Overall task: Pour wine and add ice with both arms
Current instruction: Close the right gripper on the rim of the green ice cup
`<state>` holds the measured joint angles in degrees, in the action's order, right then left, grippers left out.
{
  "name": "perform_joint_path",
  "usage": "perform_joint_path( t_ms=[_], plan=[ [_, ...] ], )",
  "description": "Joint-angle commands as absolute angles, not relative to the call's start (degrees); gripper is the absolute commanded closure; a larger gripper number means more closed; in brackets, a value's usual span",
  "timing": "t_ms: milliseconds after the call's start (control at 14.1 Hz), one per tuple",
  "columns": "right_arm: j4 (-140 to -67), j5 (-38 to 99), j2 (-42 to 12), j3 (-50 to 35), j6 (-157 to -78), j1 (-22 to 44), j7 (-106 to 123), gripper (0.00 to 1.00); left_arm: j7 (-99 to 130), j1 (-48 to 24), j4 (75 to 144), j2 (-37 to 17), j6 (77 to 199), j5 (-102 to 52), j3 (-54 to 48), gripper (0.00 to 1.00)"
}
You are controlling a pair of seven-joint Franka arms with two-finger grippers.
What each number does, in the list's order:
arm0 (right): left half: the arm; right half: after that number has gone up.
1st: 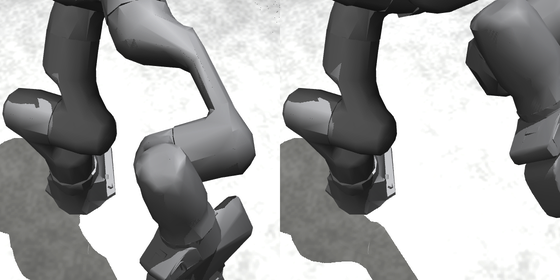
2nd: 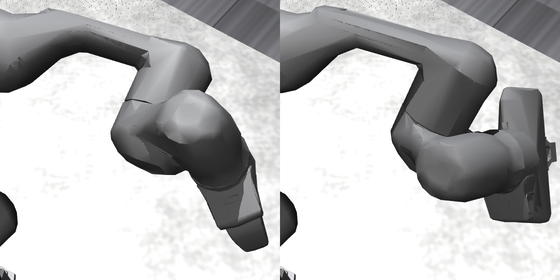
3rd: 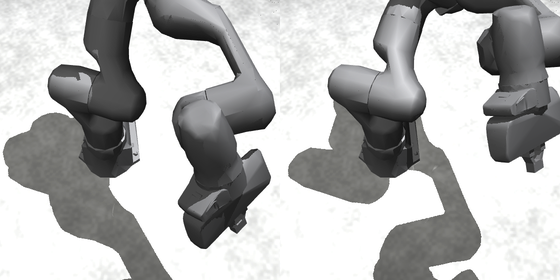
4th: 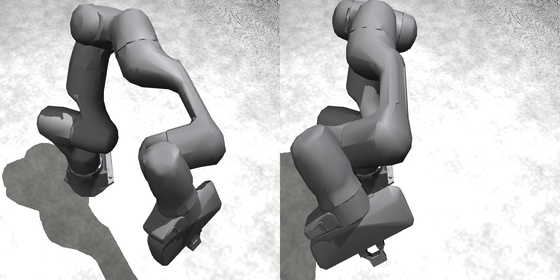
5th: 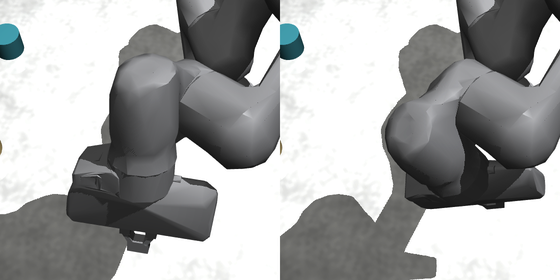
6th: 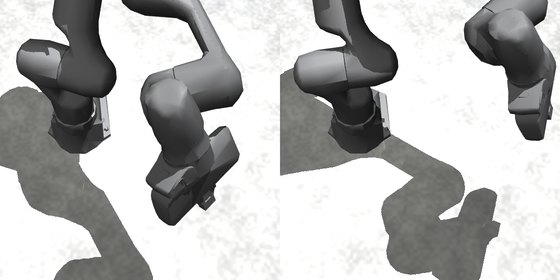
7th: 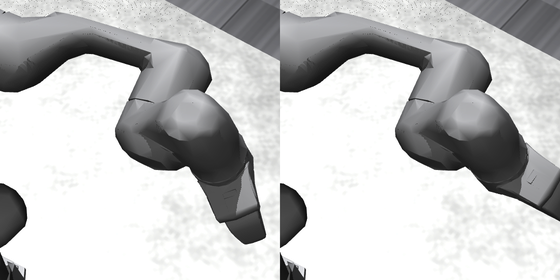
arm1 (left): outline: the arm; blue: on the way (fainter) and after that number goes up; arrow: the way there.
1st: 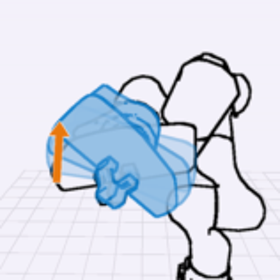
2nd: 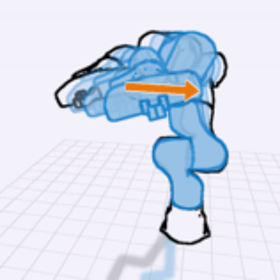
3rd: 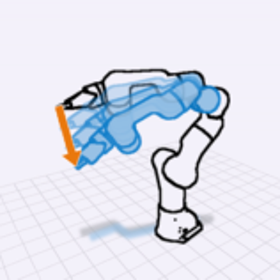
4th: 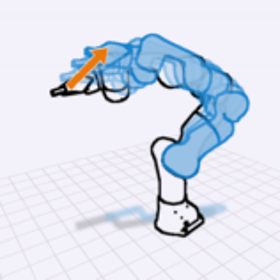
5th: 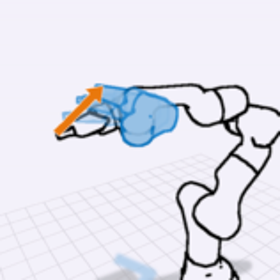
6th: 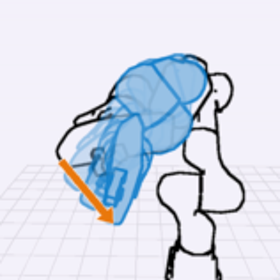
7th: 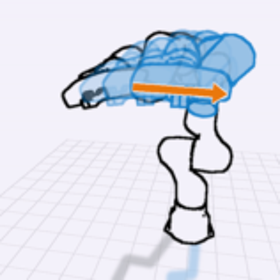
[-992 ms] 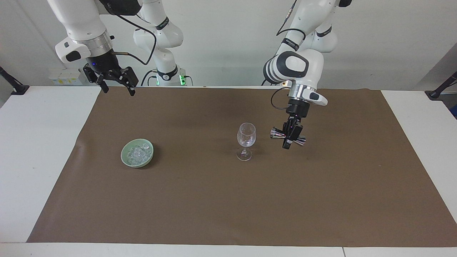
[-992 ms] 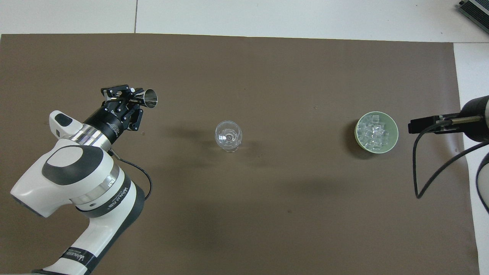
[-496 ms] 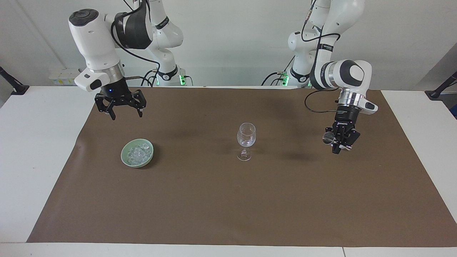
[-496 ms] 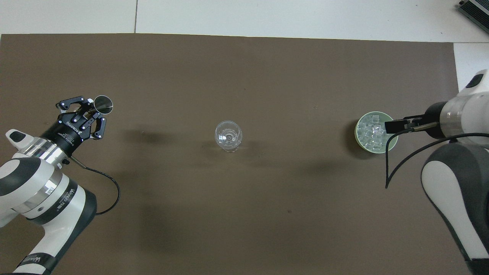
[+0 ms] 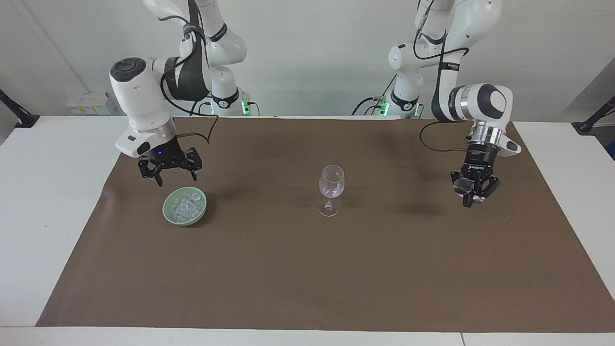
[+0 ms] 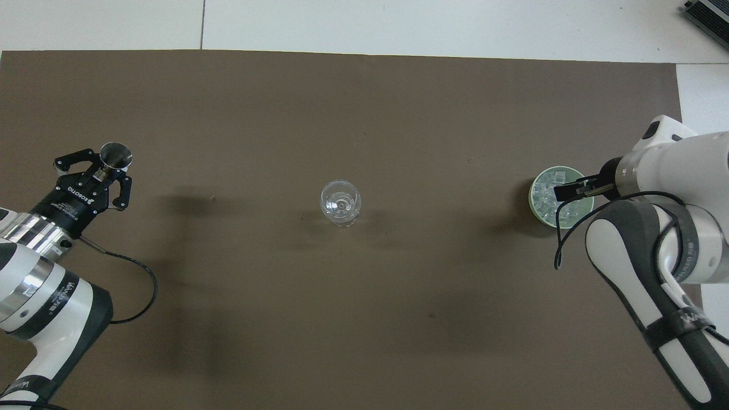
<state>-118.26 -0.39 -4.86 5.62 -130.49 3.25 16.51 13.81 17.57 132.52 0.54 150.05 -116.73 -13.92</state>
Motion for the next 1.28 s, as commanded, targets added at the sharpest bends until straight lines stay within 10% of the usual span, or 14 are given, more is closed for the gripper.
perform_joint_path(
  t_ms=[0,638,1204],
  plan=[
    [-120.0,-0.5,-6.5,5.5,-132.2,2.4,18.2,0.0,14.8,21.1,133.4,-1.2,145.0,-117.2,-14.2,1.0],
    [-123.3,-0.5,-8.3,5.8,-138.0,2.3,18.7,0.34,17.7,27.2,131.7,-8.5,138.1,-117.1,-14.2,1.0],
    [-123.5,-0.5,-9.5,5.8,-141.9,2.2,18.1,0.39,23.0,26.2,125.9,-13.4,140.0,-117.4,-14.2,1.0]
  ],
)
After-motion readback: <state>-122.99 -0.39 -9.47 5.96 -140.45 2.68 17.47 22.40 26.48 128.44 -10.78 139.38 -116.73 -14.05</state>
